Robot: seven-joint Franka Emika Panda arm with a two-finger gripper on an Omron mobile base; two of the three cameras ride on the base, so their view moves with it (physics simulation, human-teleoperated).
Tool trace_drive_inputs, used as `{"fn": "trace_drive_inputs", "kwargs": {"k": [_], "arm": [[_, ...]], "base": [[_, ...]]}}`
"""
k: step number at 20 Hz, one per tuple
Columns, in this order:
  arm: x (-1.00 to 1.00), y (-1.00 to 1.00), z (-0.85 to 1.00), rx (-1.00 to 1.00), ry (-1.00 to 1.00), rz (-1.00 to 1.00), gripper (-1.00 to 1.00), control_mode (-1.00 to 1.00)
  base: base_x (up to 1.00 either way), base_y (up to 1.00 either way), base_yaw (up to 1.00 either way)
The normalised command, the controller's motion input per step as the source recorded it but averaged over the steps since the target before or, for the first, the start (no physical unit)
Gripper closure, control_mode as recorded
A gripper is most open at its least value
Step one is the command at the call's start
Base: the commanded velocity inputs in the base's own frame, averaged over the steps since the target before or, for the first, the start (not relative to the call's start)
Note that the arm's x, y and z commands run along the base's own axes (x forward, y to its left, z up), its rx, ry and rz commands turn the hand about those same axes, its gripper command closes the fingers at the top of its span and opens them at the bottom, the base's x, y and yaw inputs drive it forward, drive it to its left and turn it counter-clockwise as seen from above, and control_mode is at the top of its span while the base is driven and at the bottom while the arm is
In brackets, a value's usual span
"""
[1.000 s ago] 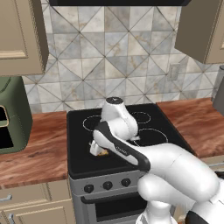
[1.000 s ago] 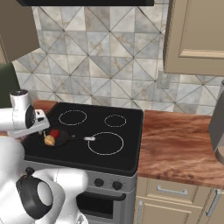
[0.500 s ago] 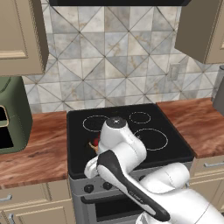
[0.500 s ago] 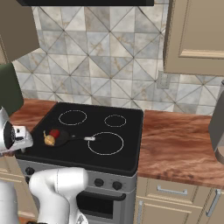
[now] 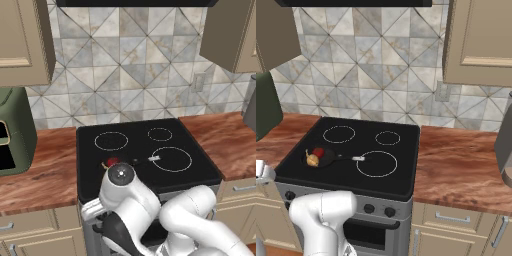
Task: Place the pan on the front left burner on the stove. Then place the tomato and the onion in the pan and turn on the front left burner.
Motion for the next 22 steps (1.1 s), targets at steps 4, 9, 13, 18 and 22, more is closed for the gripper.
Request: {"fn": "trace_drive_inputs", "kwargs": {"k": [4,9,13,18,22], "arm": [[-0.03,0.32,0.00,0.00,-0.19,-0.18,-1.00,-1.00],[-0.10,0.09,-0.13,0.00,-0.15,-0.17,-1.00,-1.00],[-0.08,0.01,-0.22,0.00,-0.12,-0.12,-1.00,-1.00],[-0.03,0.00,-0.18,0.00,-0.12,-0.09,-1.00,-1.00],[0.00,0.00,-0.21,0.00,-0.12,-0.09,-1.00,-1.00]], "base": [[0.00,0.00,0.00],[0.00,0.00,0.00],[0.00,0.00,0.00],[0.00,0.00,0.00],[0.00,0.00,0.00]]}}
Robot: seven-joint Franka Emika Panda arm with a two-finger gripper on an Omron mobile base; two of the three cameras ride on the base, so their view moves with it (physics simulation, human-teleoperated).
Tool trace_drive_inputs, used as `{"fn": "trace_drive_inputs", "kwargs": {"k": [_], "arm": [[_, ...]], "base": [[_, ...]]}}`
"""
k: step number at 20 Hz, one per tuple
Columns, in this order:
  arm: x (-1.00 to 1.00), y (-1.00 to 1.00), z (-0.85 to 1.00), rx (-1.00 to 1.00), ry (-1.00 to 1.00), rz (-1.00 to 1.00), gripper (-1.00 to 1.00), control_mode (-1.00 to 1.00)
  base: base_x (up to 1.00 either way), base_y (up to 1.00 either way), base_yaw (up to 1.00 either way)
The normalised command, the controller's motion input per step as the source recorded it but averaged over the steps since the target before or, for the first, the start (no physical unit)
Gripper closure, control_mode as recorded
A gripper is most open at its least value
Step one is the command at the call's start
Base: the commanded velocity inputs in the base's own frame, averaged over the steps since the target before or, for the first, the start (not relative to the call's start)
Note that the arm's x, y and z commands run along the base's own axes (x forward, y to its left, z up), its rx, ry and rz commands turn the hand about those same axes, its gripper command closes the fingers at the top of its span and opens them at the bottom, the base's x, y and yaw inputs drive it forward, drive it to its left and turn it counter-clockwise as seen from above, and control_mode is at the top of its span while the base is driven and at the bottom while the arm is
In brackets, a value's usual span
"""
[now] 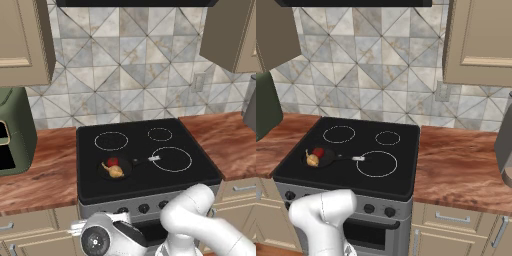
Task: Place the pan on the front left burner on the stove. Then place the tomato and the onion in the pan and turn on the front left burner.
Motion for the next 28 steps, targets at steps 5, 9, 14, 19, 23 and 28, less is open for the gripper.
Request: {"fn": "trace_drive_inputs", "kwargs": {"k": [5,9,14,19,23,28], "arm": [[0.00,0.00,-0.32,0.00,-0.14,-0.07,-1.00,-1.00],[0.00,0.00,-0.32,0.00,-0.16,-0.04,-1.00,-1.00],[0.00,0.00,-0.19,0.00,-0.18,-0.03,-1.00,-1.00],[0.01,0.00,-0.06,0.00,-0.20,-0.02,-1.00,-1.00],[0.14,-0.04,0.00,0.00,-0.17,-0.02,-1.00,-1.00],[0.32,-0.04,-0.01,0.00,-0.12,-0.03,-1.00,-1.00]], "base": [[0.00,0.00,0.00],[0.00,0.00,0.00],[0.00,0.00,0.00],[0.00,0.00,0.00],[0.00,0.00,0.00],[0.00,0.00,0.00]]}}
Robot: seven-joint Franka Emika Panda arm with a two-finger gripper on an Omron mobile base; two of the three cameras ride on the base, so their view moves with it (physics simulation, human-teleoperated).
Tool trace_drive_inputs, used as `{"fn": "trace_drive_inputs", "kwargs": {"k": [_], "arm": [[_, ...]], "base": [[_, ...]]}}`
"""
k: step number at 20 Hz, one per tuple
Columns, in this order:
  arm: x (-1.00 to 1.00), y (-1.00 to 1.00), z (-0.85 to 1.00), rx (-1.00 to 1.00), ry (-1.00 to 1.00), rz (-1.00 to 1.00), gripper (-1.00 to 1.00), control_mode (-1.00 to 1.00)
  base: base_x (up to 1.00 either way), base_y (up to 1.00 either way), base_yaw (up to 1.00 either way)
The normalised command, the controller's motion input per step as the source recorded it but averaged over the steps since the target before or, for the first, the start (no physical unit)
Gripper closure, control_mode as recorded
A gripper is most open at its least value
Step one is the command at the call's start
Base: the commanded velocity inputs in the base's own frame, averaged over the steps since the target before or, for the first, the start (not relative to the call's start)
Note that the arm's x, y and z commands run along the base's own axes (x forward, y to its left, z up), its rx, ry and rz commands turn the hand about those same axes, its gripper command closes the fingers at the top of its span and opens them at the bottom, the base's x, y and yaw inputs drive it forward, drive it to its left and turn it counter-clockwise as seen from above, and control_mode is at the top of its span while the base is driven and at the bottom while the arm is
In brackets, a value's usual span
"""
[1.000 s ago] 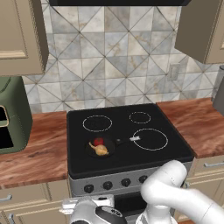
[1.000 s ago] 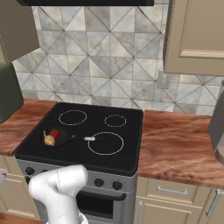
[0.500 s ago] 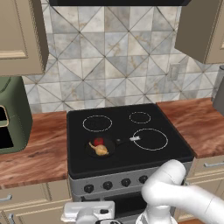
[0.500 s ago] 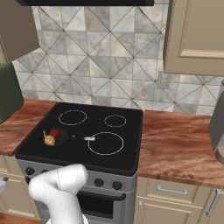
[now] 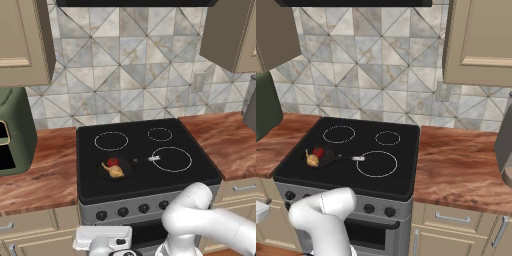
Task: Place the pan on the front left burner on the stove. Then place the tomato and the onion in the pan and turn on the front left burner.
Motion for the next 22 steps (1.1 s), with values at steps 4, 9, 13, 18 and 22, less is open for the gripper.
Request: {"fn": "trace_drive_inputs", "kwargs": {"k": [4,9,13,18,22], "arm": [[0.31,0.00,-0.18,0.00,-0.06,-0.02,-1.00,-1.00],[0.27,0.00,-0.37,0.00,0.00,-0.01,-1.00,-1.00],[0.21,0.00,-0.31,0.00,0.00,-0.01,-1.00,-1.00],[0.22,0.02,-0.31,0.00,-0.03,0.00,-1.00,-1.00],[0.19,0.03,-0.37,0.00,-0.04,0.00,-1.00,-1.00]], "base": [[0.00,0.00,0.00],[0.00,0.00,0.00],[0.00,0.00,0.00],[0.00,0.00,0.00],[0.00,0.00,0.00]]}}
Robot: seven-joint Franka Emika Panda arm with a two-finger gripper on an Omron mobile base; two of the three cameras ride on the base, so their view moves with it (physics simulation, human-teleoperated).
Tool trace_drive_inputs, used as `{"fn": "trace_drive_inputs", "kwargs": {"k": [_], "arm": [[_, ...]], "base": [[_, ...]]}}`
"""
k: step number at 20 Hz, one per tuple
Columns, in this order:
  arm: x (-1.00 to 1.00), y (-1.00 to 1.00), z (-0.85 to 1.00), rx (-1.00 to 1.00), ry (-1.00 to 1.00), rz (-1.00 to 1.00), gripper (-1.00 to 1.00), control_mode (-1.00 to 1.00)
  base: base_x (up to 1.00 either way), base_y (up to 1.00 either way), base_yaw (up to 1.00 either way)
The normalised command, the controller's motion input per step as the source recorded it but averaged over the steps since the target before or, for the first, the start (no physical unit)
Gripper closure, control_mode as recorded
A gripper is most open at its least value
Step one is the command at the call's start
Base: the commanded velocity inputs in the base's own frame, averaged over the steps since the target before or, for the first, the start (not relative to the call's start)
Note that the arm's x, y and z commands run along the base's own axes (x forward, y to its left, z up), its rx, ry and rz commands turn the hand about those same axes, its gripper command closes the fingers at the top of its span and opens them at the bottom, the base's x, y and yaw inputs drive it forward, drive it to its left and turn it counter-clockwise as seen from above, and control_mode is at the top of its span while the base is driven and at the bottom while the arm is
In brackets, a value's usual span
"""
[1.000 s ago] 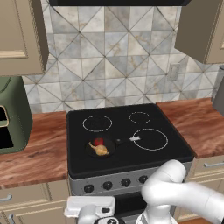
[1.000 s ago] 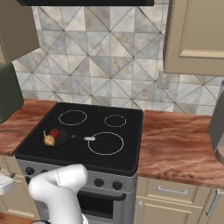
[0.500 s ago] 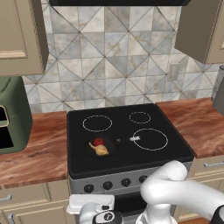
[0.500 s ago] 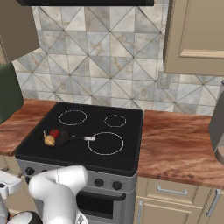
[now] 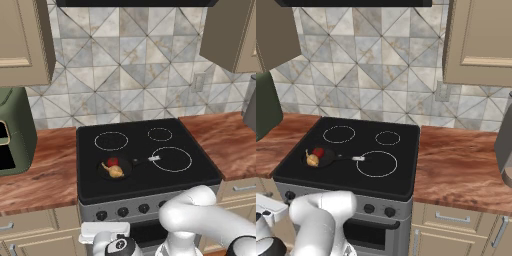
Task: Place the pan on the front left burner on the stove. Then place the tomato and the onion in the pan and turn on the front left burner.
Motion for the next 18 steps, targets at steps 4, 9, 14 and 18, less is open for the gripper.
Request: {"fn": "trace_drive_inputs", "kwargs": {"k": [4,9,14,18], "arm": [[0.15,0.05,-0.36,0.00,-0.04,0.00,-1.00,-1.00],[0.18,0.10,-0.25,0.00,-0.04,0.00,-1.00,-1.00],[0.18,0.09,-0.23,0.00,-0.02,0.00,-1.00,-1.00],[0.12,0.05,-0.31,0.00,0.00,0.00,-1.00,-1.00]], "base": [[0.00,0.00,0.00],[0.00,0.00,0.00],[0.00,0.00,0.00],[0.00,0.00,0.00]]}}
